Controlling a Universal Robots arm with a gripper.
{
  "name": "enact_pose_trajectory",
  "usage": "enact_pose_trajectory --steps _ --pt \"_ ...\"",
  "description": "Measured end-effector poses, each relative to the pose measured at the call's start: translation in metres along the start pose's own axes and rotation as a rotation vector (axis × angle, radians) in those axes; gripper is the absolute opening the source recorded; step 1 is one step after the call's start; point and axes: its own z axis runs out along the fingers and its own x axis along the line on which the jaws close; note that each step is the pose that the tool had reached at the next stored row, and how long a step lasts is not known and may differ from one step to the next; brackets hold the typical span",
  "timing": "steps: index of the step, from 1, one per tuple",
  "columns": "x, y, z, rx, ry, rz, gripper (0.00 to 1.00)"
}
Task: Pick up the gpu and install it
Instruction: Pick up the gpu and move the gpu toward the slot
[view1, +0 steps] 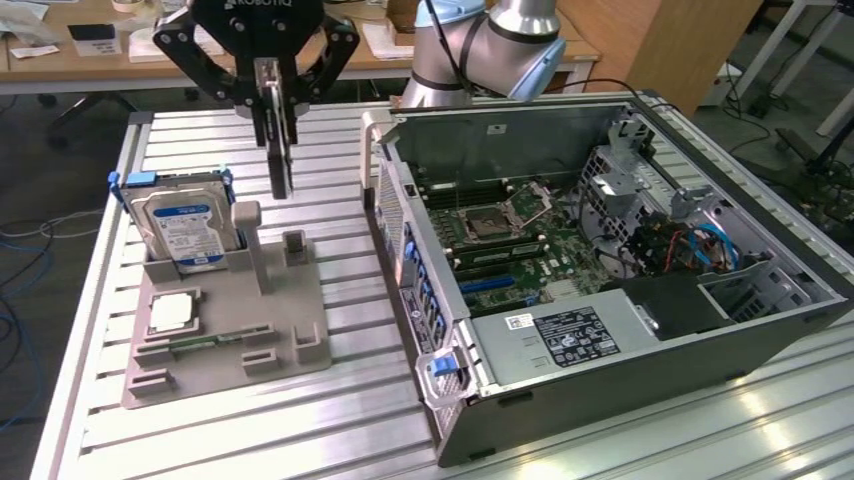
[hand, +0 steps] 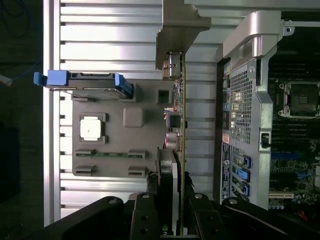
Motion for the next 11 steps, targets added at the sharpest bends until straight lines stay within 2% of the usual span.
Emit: enact_pose_trajectory --steps 3,9,11 --pt "0.0004 0.0002 -0.0052 0.0 -0.0003 0.0 0.28" --pt "0.0068 0.0004 -0.0096 0.0001 -0.0126 -0.002 0.28" --pt "0.007 0.0004 -0.0096 0.0001 -0.0132 -0.002 0.28"
